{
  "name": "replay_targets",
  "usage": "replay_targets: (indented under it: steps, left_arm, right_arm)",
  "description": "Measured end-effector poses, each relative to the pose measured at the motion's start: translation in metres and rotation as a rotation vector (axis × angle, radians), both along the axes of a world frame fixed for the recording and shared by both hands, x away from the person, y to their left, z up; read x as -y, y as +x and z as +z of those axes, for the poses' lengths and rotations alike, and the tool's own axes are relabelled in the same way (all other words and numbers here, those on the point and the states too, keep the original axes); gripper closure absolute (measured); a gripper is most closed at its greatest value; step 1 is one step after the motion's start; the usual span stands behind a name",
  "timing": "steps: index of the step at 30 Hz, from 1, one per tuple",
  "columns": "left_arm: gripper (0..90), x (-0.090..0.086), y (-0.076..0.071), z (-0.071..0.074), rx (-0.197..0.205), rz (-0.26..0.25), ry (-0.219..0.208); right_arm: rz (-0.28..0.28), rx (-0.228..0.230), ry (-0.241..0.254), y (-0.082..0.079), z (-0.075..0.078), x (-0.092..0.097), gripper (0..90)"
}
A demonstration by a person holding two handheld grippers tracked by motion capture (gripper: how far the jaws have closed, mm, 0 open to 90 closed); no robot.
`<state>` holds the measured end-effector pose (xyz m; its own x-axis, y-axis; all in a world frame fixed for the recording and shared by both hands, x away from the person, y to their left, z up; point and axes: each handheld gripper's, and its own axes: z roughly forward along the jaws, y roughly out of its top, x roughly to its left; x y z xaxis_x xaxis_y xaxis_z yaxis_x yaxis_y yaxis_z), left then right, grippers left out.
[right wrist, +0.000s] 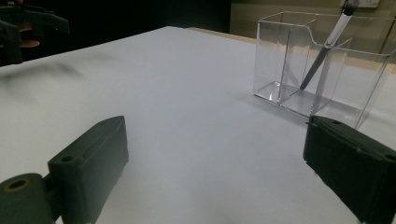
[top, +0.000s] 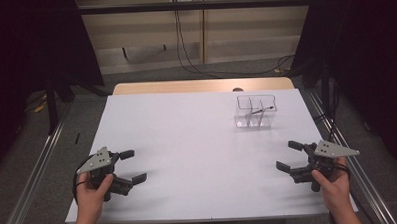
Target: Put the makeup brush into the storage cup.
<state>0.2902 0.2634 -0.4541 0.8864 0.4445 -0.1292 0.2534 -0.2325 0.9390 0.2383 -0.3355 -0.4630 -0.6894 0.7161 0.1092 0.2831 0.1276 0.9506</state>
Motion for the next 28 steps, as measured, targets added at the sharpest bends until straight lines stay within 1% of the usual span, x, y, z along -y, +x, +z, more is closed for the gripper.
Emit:
replay_targets:
  steps: [9, 12, 28]
  left_arm:
    - [2.3, 0.0007, 0.0003, 0.0006, 0.002, -0.004, 0.001]
    - [2.3, 0.0013, -0.0001, 0.0008, 0.004, -0.005, 0.005]
    - [2.3, 0.0022, 0.0002, 0.0004, 0.003, -0.008, 0.004]
  right_arm:
    - [0.01, 0.0, -0.008, -0.0067, -0.001, 0.0008, 6.8]
    - [0.008, 0.002, 0.001, -0.0065, -0.0005, 0.0014, 6.8]
    - [0.012, 0.006, -0.02, -0.0069, -0.0005, 0.002, 6.9]
